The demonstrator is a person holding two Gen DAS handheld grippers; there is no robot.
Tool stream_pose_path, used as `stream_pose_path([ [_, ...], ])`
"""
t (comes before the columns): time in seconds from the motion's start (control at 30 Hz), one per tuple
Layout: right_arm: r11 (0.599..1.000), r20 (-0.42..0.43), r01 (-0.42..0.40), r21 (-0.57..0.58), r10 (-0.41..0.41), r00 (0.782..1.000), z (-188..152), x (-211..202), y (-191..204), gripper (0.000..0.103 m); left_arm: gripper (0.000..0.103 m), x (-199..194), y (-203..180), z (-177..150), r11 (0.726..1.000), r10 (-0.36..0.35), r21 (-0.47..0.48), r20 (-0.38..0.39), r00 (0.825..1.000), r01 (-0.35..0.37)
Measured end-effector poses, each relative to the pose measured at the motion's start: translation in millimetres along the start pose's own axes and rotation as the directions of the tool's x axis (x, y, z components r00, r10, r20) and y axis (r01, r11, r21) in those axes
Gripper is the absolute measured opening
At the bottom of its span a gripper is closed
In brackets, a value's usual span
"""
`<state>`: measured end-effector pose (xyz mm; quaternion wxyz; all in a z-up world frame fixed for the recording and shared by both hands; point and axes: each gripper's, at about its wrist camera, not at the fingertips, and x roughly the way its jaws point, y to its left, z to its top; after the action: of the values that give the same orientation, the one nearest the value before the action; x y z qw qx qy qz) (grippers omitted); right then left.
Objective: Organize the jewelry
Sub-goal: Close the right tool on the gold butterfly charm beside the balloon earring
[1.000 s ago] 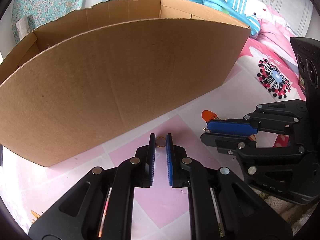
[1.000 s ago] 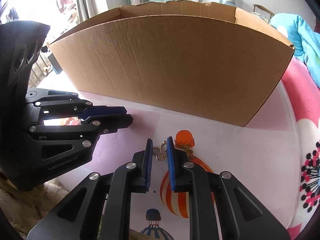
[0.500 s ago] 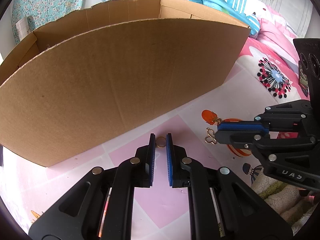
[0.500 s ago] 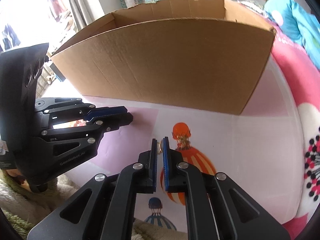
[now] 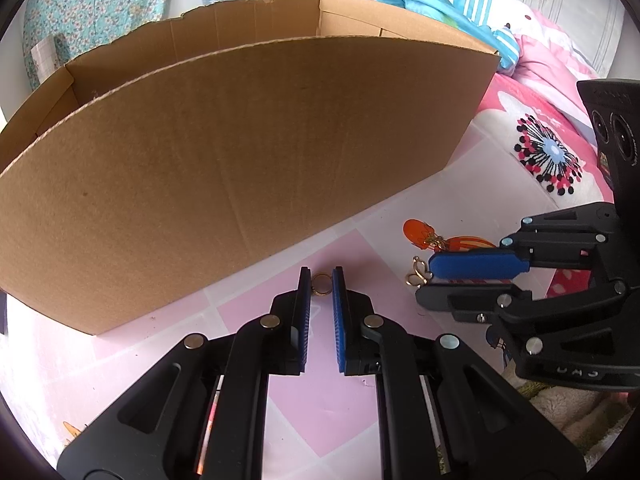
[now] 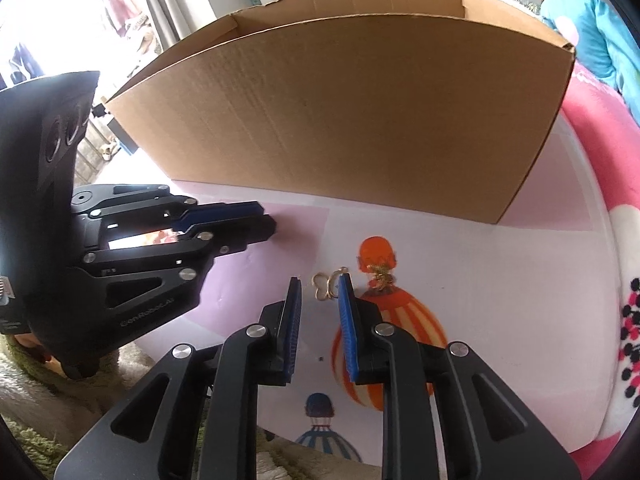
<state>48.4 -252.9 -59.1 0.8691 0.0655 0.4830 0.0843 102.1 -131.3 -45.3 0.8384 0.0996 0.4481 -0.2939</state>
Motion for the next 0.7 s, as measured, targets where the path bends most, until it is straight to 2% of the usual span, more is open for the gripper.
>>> stream_pose_path([
  [0.1,0.999,-0.009,-0.041,0.012,0.041,0.999,0,1,4,0.019,0.01,0,0,0,1.0,0.0,0.0,0.0,1.0,0.0],
  [0.17,0.999,-0.009,-0.039,0.003,0.039,0.999,-1,2,7,0.019,0.01,0,0,0,1.0,0.0,-0.001,0.0,1.0,0.0],
  [0.33,0.999,0.024,0.031,-0.015,-0.031,0.999,2,-7,6,0.02,0.01,0,0,-1,1.0,0.0,0.002,0.0,1.0,0.0],
  [0.4,0.998,0.026,0.053,-0.031,-0.052,0.998,3,-6,7,0.027,0.01,1,0,-1,1.0,0.0,0.001,0.0,1.0,0.0],
  [0.47,0.996,0.023,0.071,-0.063,-0.07,0.997,3,-4,12,0.027,0.01,1,0,0,1.0,0.0,0.0,0.0,1.0,0.0],
  [0.7,0.984,0.013,0.083,-0.16,-0.082,0.997,4,0,19,0.027,0.01,1,-1,-1,1.0,0.0,0.001,0.0,1.0,0.0],
])
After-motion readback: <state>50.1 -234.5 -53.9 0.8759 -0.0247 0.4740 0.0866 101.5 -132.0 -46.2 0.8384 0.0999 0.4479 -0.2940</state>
